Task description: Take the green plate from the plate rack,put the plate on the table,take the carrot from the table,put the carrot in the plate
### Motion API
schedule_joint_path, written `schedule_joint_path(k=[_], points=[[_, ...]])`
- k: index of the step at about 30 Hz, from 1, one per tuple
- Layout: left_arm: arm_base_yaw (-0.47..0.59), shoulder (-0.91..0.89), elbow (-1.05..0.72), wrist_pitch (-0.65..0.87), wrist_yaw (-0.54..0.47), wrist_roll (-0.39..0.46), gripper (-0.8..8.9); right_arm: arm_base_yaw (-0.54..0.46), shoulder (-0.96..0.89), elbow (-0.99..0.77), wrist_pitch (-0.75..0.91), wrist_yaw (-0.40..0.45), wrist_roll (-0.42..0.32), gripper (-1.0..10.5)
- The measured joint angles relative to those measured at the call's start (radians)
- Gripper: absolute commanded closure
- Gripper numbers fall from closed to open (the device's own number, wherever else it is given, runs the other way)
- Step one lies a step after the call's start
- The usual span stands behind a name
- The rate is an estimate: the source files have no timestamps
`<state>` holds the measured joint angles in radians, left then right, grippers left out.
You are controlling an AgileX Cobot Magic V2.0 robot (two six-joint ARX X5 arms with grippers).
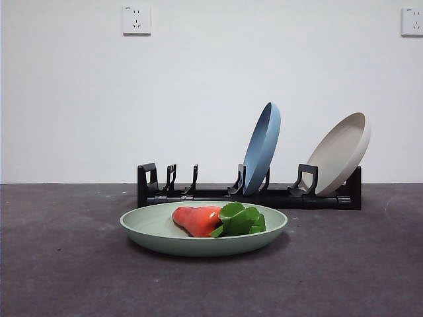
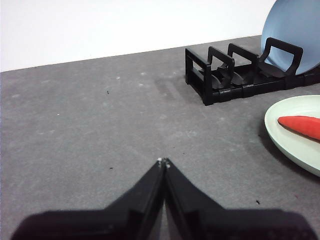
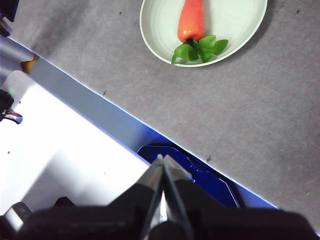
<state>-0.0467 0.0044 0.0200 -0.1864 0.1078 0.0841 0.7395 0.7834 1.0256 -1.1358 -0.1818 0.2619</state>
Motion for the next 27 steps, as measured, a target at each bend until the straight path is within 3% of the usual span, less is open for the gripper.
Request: schedule_joint_path(k=[9, 12, 15, 19, 23, 27], points=[[0.0, 0.0, 0.0, 0.0, 0.0, 0.0, 8.17, 0.0, 0.0, 0.0, 0.001, 0.002, -0.003, 9.5], [0.0, 0.0, 0.0, 0.0, 0.0, 0.0, 8.17, -0.037, -0.025, 0.0, 0.022, 0.063, -0.056, 9.5], [0.0, 0.0, 0.0, 0.0, 0.0, 0.0, 8.17, -0.127, -0.083, -0.011, 0.13, 0.063, -0.124, 9.5], [0.0, 0.0, 0.0, 0.0, 0.0, 0.0, 8.17, -0.32, -0.192, -0.09, 0.343, -0.05, -0.193, 9.5], [0.0, 0.0, 0.0, 0.0, 0.0, 0.0, 8.17, -0.521, -0.308, -0.24, 0.491, -0.078, -0.264, 9.5], [0.0, 0.0, 0.0, 0.0, 0.0, 0.0, 8.17, -0.64, -0.43, -0.448, 0.678, -0.077, -0.289, 9.5]])
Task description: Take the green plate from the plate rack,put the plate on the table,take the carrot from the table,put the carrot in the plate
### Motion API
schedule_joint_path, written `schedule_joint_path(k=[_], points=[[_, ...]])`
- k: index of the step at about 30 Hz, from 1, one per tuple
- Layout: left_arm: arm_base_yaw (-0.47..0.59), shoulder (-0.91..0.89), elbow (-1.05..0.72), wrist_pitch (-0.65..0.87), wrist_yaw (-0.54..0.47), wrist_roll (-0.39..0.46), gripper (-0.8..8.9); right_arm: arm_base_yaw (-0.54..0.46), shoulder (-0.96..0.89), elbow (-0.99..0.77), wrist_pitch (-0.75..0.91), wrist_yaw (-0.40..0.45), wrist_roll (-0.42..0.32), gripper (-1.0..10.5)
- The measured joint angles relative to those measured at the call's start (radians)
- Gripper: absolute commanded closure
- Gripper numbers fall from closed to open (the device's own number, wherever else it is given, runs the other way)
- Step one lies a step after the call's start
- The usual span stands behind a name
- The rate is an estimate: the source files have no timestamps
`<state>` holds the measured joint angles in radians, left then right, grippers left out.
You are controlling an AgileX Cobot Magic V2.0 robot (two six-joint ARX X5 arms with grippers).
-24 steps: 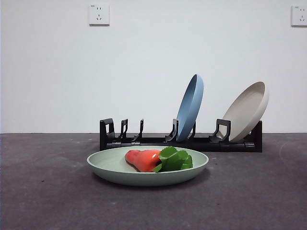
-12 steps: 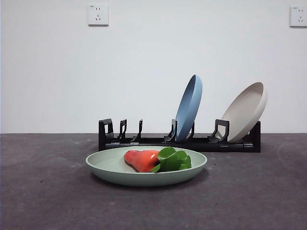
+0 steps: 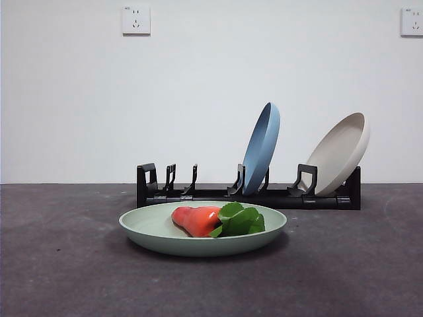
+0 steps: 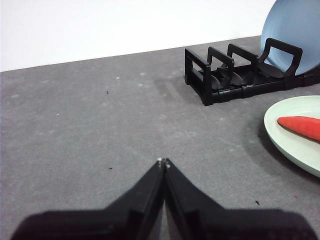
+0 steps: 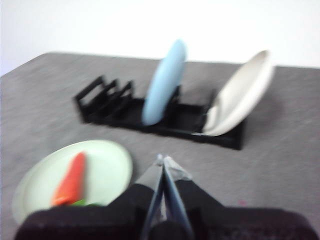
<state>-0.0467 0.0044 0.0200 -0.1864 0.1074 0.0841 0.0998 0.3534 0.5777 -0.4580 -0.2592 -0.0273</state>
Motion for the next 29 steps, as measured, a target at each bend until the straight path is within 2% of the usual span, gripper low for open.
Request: schedule_joint_path(k=[5, 10, 20, 29], points=[[0.0, 0.0, 0.0, 0.0, 0.0, 0.0, 8.17, -0.03, -0.165, -0.284, 0.208, 0.002, 0.005, 9.5], [0.0, 0.0, 0.0, 0.0, 0.0, 0.0, 8.17, -0.03, -0.261, -0.435, 0.22, 0.002, 0.008, 9.5], [0.0, 0.0, 0.0, 0.0, 0.0, 0.0, 8.17, -0.033, -0.349, -0.534, 0.226, 0.002, 0.029, 9.5], [0.0, 0.0, 0.0, 0.0, 0.0, 0.0, 8.17, -0.033, -0.349, -0.537, 0.23, 0.008, 0.047, 9.5]])
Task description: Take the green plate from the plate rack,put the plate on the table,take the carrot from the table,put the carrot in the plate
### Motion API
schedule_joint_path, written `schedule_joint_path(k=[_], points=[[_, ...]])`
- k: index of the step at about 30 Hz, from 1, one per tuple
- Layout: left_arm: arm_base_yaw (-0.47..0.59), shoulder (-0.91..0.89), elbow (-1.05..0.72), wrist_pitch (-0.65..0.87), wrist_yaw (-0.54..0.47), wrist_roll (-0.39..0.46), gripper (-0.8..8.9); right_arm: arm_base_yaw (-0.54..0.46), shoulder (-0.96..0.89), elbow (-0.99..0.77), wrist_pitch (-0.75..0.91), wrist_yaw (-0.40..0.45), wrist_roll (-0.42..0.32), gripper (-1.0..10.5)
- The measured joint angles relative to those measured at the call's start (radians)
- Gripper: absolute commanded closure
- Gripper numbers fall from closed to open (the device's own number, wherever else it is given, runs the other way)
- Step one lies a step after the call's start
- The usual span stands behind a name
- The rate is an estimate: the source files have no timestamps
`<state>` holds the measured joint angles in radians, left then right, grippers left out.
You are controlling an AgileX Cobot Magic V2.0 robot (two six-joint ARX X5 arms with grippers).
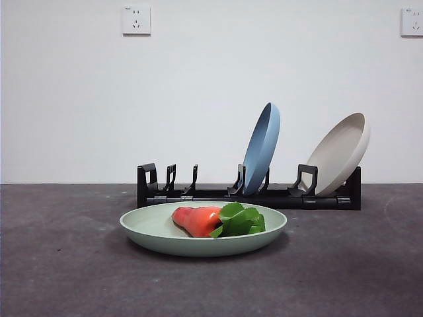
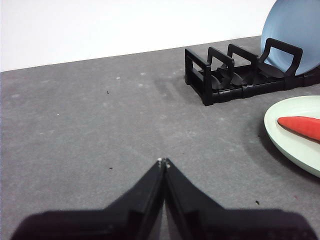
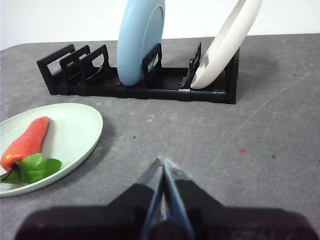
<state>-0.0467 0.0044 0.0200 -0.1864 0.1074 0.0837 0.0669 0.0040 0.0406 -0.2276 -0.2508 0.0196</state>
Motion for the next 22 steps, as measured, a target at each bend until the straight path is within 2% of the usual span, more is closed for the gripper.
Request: schedule_joint_path(k=[22], points=[[0.0, 0.0, 0.0, 0.0, 0.0, 0.0, 8.17, 0.0, 0.0, 0.0, 0.0, 0.016, 0.003, 9.5]])
